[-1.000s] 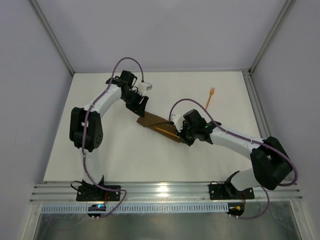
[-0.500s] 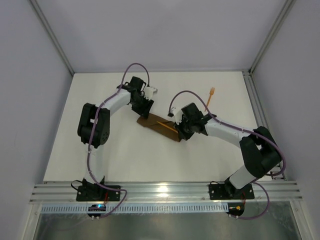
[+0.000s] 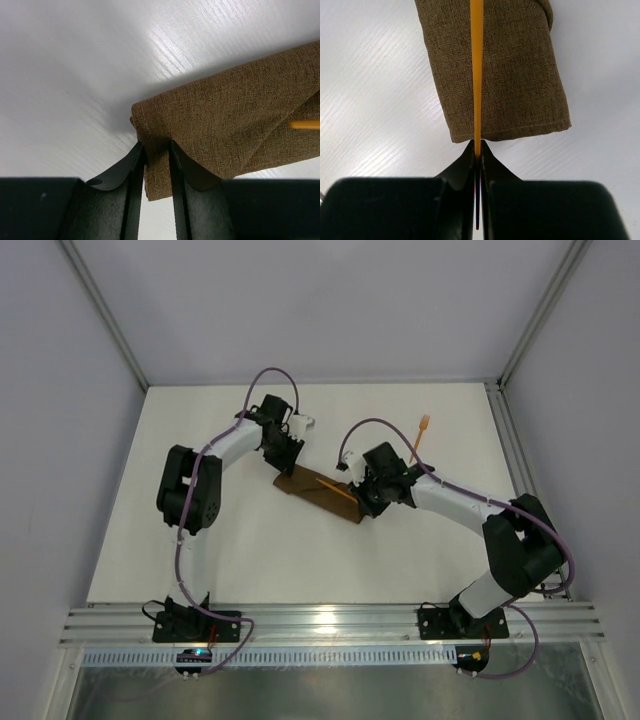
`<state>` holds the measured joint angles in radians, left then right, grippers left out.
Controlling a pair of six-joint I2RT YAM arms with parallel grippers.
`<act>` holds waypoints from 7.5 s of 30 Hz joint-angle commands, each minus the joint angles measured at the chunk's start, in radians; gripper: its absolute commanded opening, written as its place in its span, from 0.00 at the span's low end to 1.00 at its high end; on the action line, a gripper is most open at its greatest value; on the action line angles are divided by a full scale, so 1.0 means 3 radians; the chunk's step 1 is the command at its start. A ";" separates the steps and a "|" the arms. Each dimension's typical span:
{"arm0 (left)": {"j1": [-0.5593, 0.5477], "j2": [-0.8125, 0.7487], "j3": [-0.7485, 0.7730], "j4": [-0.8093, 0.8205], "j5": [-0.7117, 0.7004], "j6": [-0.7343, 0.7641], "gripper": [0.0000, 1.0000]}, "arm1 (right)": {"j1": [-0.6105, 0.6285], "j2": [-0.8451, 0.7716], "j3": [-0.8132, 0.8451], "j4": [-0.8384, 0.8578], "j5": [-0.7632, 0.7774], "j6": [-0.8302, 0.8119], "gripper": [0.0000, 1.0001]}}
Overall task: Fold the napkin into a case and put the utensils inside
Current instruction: Stuff the knife into the folded napkin, then pick up the fork from the corner of the board, then pass from the right arm to the left
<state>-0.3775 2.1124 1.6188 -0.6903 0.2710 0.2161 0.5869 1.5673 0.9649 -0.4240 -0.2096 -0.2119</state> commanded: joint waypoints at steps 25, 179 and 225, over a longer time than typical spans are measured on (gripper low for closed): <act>0.0011 0.0010 -0.0017 0.0082 0.0150 -0.0010 0.18 | -0.0013 0.0252 0.0158 -0.0289 0.0106 -0.0004 0.03; -0.0041 -0.0435 -0.0119 0.0220 0.0145 -0.0091 0.45 | -0.1757 0.2112 0.3169 -0.1005 0.1154 0.2158 0.64; -0.0833 -0.1361 -0.0134 -0.0338 0.1122 0.0047 0.56 | 0.0610 -0.1021 -0.0062 0.1275 0.2248 0.4536 0.03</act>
<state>-0.6262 1.7119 1.5970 -0.8051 0.5838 0.2588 0.7578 1.2762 0.9379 -0.1253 0.3897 1.0863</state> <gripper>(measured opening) 0.585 0.063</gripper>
